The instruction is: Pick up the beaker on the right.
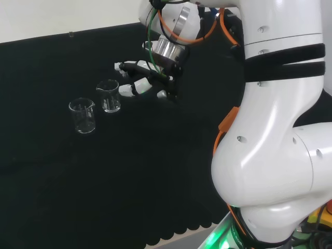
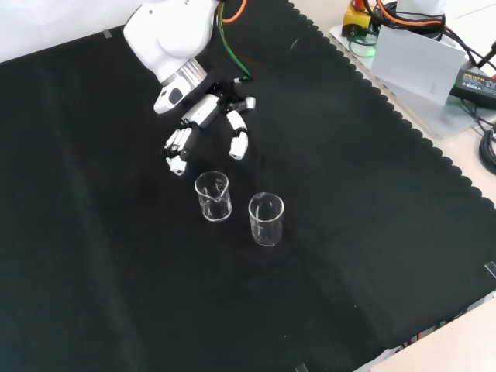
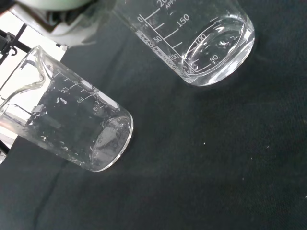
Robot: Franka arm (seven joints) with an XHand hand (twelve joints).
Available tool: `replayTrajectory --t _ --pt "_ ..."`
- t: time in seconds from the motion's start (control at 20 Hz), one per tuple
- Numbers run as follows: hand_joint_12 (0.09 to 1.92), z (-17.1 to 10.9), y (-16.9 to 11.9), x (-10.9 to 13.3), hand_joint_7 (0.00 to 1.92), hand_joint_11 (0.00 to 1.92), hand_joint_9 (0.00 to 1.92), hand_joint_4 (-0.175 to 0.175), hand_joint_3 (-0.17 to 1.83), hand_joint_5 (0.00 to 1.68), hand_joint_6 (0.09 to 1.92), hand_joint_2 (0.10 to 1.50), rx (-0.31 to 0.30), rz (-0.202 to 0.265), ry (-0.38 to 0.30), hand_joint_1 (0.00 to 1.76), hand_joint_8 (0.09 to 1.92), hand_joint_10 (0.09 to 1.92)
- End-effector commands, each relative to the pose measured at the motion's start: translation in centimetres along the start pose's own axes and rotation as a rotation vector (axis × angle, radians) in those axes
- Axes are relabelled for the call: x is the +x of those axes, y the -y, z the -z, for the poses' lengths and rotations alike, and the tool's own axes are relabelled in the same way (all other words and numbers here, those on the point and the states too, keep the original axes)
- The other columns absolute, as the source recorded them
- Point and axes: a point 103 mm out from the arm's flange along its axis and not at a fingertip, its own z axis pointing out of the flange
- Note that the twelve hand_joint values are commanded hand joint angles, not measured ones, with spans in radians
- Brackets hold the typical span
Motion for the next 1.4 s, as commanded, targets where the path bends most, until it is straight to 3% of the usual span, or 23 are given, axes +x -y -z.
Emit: replayTrajectory --t 0.05,0.5,1.4 --pt "1.07 -0.9 -1.1 -0.3 0.1 0.0 0.25 -0.073 0.73 0.22 0.09 0.49 -0.005 0.021 -0.015 0.82 0.6 0.64" --pt "1.08 -2.4 -2.7 -0.5 0.12 0.0 0.26 -0.077 0.72 0.22 0.09 0.48 -0.024 0.051 -0.039 0.84 0.61 0.64" --pt "1.13 -4.7 -4.3 -0.9 0.17 0.0 0.3 -0.072 0.71 0.26 0.09 0.49 0.0 0.117 -0.144 0.87 0.62 0.64"
